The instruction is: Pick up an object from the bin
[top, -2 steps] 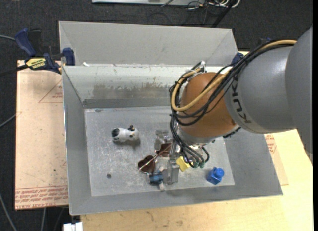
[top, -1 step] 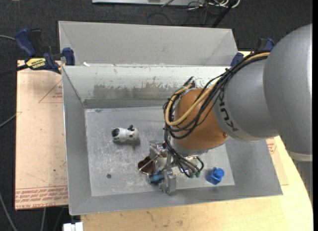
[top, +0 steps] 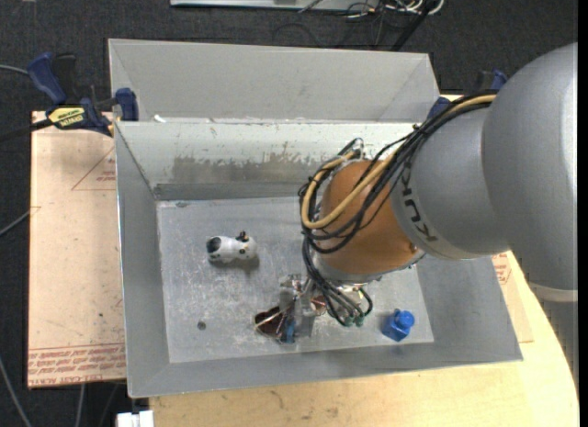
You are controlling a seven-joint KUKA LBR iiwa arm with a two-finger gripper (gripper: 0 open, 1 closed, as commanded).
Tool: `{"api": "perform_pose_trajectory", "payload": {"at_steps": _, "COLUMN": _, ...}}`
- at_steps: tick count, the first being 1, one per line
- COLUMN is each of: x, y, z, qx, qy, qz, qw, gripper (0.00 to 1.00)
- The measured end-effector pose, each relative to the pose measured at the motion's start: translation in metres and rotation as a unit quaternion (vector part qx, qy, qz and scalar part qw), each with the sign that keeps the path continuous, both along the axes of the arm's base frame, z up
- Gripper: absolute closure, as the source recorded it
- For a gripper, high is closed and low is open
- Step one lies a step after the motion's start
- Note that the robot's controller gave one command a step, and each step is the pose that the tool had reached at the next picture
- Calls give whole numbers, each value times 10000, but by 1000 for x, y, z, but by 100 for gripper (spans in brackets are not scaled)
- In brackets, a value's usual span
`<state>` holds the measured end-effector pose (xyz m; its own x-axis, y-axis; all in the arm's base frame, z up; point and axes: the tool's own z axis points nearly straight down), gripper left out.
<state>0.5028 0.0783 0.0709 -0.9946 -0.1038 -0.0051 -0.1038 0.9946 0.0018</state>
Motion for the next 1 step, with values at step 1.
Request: {"api": "perform_pose_trajectory", "payload": {"at_steps": 1, "x": 0, "y": 0, "z": 0, "qx": 0, "qy": 0, "qz": -1, "qw": 10000, "gripper": 100}}
